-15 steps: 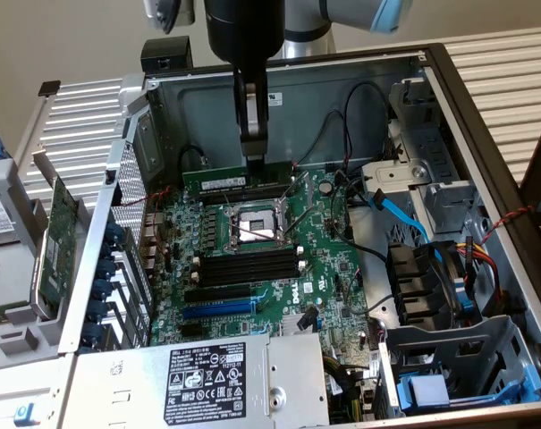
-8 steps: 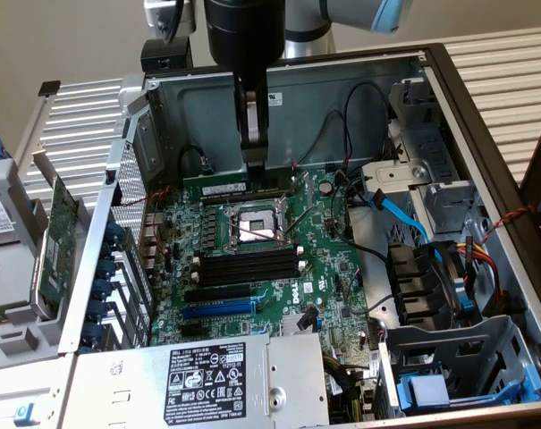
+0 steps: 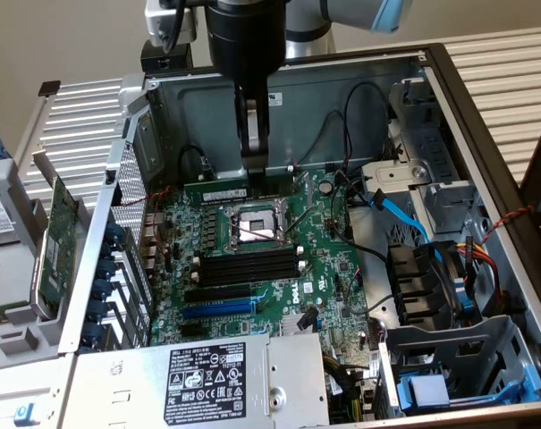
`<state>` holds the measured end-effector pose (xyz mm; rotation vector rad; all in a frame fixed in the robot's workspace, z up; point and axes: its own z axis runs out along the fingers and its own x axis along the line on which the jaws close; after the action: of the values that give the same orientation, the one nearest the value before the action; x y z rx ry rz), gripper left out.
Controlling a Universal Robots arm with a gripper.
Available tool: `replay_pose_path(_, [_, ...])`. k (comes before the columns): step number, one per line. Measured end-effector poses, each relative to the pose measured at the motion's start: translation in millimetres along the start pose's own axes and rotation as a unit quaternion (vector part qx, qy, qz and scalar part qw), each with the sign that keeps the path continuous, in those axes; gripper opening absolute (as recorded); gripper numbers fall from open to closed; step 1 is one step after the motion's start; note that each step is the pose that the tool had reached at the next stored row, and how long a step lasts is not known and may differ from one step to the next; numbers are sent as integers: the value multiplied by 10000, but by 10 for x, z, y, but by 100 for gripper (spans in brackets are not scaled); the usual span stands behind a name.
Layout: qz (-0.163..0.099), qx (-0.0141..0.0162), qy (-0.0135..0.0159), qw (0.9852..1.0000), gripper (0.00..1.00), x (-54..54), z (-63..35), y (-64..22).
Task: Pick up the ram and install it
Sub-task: 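Insert the ram into the slot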
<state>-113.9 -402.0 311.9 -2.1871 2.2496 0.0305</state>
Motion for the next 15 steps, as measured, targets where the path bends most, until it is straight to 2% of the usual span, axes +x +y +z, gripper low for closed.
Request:
replay_pose_path(5, [18, 0, 7, 10000, 13, 2, 24, -2])
replay_pose_path(11, [37, 2, 52, 10000, 13, 3, 40, -3])
replay_pose_path(15, [38, 1, 53, 10000, 13, 4, 40, -2])
